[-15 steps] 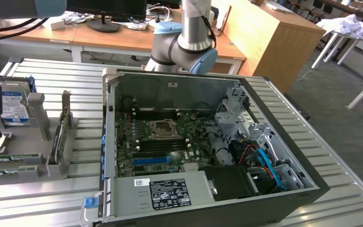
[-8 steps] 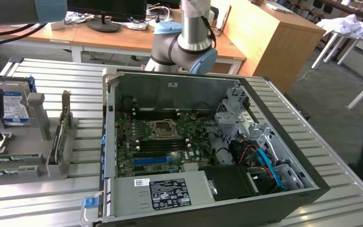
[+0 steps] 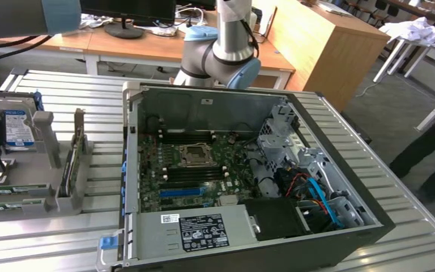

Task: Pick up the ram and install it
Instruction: 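Pick up the ram and move it above insertion slot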

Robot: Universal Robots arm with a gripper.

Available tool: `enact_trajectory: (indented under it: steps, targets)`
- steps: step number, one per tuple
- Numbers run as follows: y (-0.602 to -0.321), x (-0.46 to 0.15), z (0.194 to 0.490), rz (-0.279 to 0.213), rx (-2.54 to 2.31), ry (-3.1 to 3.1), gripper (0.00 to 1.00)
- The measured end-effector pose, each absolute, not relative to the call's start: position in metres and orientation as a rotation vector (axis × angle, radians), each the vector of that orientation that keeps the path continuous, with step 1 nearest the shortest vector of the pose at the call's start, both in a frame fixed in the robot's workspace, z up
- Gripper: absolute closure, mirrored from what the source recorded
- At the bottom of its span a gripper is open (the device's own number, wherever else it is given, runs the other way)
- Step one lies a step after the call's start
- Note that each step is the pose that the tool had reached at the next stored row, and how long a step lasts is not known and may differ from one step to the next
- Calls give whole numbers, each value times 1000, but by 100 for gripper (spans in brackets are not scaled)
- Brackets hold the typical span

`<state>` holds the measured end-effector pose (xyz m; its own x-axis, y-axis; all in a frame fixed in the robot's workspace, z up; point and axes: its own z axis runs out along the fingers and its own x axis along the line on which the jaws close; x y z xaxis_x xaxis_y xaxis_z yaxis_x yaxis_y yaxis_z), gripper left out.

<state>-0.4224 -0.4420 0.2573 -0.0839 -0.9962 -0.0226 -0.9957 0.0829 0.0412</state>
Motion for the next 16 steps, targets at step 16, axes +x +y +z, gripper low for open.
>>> enact_trajectory:
  steps: [16]
  targets:
    - [-442, -422, 250, -71, 2133, -2290, 64]
